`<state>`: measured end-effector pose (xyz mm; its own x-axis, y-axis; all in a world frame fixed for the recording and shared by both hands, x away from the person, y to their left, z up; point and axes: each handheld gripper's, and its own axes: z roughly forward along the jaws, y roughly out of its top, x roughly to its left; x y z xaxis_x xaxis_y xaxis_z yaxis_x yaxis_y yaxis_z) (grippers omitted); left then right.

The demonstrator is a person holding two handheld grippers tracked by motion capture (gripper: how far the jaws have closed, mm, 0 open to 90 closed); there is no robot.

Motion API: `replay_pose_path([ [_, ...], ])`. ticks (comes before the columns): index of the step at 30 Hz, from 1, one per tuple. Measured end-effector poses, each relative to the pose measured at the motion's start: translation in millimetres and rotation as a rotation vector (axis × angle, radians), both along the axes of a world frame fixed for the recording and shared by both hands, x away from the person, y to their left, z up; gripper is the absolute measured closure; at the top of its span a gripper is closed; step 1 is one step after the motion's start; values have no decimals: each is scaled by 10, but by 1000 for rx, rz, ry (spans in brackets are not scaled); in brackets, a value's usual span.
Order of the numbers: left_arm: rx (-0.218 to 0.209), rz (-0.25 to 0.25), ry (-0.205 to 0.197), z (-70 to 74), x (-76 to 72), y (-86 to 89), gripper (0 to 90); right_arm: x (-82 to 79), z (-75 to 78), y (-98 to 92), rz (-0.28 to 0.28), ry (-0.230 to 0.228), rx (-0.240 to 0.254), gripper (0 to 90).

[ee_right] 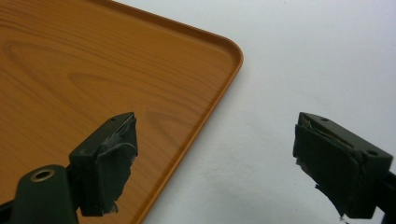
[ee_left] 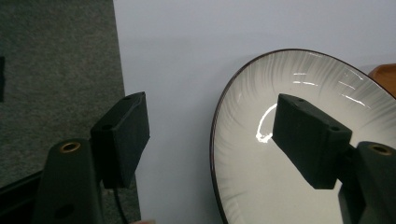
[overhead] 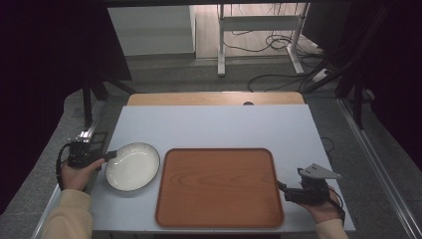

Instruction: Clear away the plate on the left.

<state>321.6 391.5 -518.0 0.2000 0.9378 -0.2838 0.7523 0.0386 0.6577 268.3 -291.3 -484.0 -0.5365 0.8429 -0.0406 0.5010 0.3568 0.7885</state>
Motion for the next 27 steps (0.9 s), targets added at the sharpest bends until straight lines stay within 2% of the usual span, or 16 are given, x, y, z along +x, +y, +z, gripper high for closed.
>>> replay_pose_path([
  [9, -23, -18, 27, -66, 22, -6, 292, 4, -11, 6, 6, 2, -8, 144],
  [15, -52, -30, 35, -106, 25, 4, 343, 3, -13, 8, 6, 4, -7, 144],
  [20, -58, -46, 45, -126, 33, -14, 374, 6, -16, 10, 6, 6, -9, 144],
  [24, -73, -77, 62, -145, 47, -51, 448, 4, -18, 11, 7, 8, -9, 145],
  [27, -80, -81, 65, -147, 52, -57, 466, 3, -17, 10, 8, 8, -8, 145],
])
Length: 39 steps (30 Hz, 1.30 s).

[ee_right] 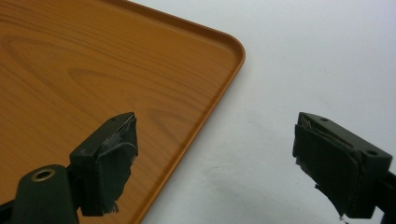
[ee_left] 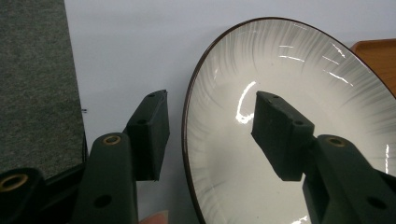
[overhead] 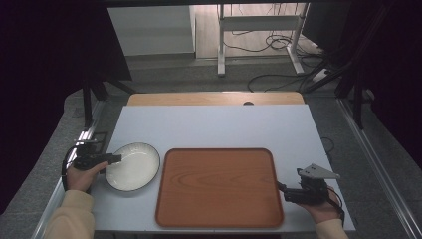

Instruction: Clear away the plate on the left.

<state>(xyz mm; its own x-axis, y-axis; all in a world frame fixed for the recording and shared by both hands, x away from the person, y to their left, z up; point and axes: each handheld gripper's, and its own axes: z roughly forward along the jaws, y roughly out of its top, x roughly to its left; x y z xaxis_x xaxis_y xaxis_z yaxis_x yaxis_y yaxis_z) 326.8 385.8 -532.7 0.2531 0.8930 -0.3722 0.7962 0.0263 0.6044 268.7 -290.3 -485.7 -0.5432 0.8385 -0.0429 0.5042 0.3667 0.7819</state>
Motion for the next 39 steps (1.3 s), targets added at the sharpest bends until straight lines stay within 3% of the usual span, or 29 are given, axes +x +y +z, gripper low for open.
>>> replay_pose_path([
  [16, -20, -26, 43, -49, 25, -32, 505, 1, -4, 3, 5, 2, -7, 149],
  [30, 2, -19, 72, -87, 53, -82, 529, 4, -11, 5, 4, 4, -11, 150],
  [39, 8, 24, 79, -68, 50, -57, 660, 10, -16, 7, -4, 9, -17, 156],
])
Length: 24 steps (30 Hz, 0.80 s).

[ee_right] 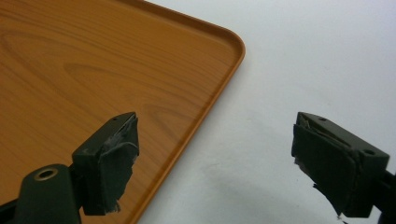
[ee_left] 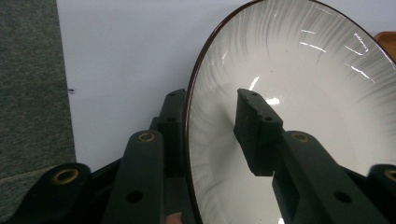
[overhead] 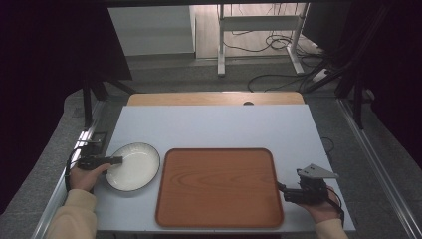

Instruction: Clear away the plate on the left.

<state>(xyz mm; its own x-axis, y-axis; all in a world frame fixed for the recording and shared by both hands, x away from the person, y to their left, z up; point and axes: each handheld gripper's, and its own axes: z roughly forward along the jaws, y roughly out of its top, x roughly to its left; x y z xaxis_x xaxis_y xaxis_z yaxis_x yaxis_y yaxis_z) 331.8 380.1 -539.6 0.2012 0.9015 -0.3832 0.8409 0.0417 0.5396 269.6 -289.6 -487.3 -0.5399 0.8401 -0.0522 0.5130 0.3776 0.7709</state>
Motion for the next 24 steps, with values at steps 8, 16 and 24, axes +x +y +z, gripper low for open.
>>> replay_pose_path([
  [8, -1, 3, -44, 125, -45, 9, 761, 2, 2, -1, -3, -1, -1, 162],
  [16, 7, 9, -74, 243, -80, -18, 808, -1, 7, -5, -5, -5, 1, 164],
  [24, 0, 13, -115, 353, -109, -58, 841, -12, 26, -6, -6, -23, 2, 170],
])
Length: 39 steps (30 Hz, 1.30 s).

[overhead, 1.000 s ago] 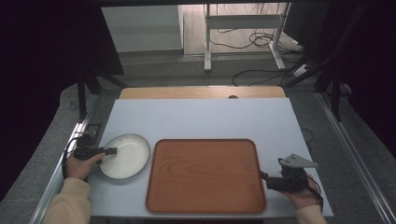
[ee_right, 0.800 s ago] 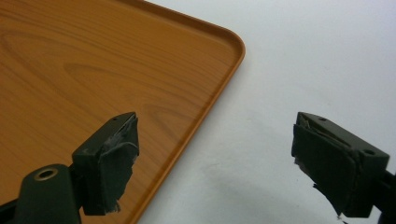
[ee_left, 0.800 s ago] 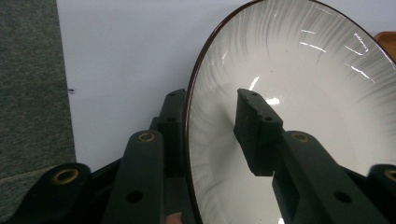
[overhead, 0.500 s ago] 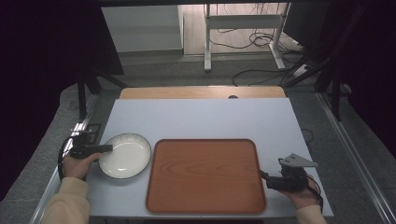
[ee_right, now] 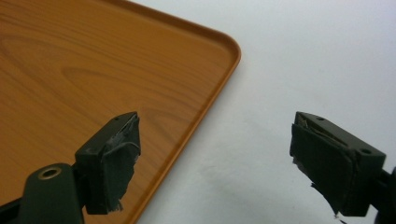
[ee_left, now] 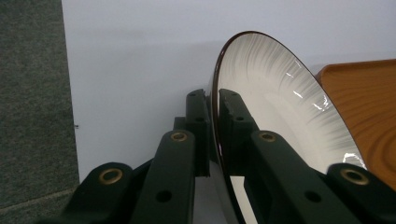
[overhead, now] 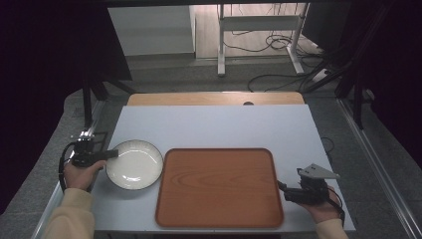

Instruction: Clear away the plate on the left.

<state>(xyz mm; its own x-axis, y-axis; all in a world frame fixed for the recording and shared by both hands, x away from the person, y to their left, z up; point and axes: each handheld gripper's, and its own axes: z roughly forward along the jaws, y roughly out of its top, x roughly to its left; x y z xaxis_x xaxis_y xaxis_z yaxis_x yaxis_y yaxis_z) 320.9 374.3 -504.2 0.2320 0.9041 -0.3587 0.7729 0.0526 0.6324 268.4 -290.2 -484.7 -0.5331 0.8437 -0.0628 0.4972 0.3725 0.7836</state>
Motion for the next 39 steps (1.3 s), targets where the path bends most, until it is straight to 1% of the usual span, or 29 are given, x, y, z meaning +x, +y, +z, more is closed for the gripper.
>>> replay_pose_path([
  [1, 0, 0, 0, 0, 0, 0, 842, 0, 0, 0, 0, 0, 0, 170],
  [2, -6, 2, 0, -1, -7, 8, 843, -7, 16, 2, 1, -15, 0, 172],
  [3, -10, 1, 0, -3, -8, 9, 843, -9, 18, 4, 2, -17, -2, 172],
  [6, -18, 4, -8, 9, -12, 6, 845, -6, 9, 6, 4, -12, -6, 172],
  [9, -15, 4, -24, 39, -21, -5, 846, -5, 10, 4, 3, -12, -5, 172],
  [10, -15, 4, -24, 39, -21, -5, 847, -5, 10, 4, 3, -12, -5, 172],
  [12, -1, 0, -30, 62, -28, -17, 847, -5, 10, 2, 2, -11, -4, 172],
  [15, 2, -2, -35, 65, -33, -19, 847, -5, 10, 2, 2, -10, -3, 172],
  [17, -19, 2, -45, 68, -41, -11, 845, -7, 13, 3, 3, -12, -5, 172],
  [18, -19, 2, -45, 68, -41, -11, 843, -7, 13, 3, 3, -12, -5, 172],
  [19, -39, 3, -54, 78, -46, -3, 841, -7, 13, 2, 3, -12, -5, 172],
  [23, -40, 3, -61, 91, -50, -10, 838, -6, 13, 1, 3, -11, -4, 172],
  [27, -48, 9, -77, 112, -58, -20, 835, -6, 13, 0, 2, -11, -4, 172],
  [29, -52, 8, -77, 121, -59, -20, 833, -6, 13, -2, 2, -12, -4, 172],
  [32, -48, 8, -84, 133, -62, -28, 832, -5, 13, -1, 2, -12, -5, 172],
  [36, -53, 17, -98, 159, -72, -30, 829, -7, 15, -1, 2, -14, -6, 172],
  [39, -58, 17, -99, 172, -79, -13, 827, -8, 16, -2, 0, -13, -6, 172],
])
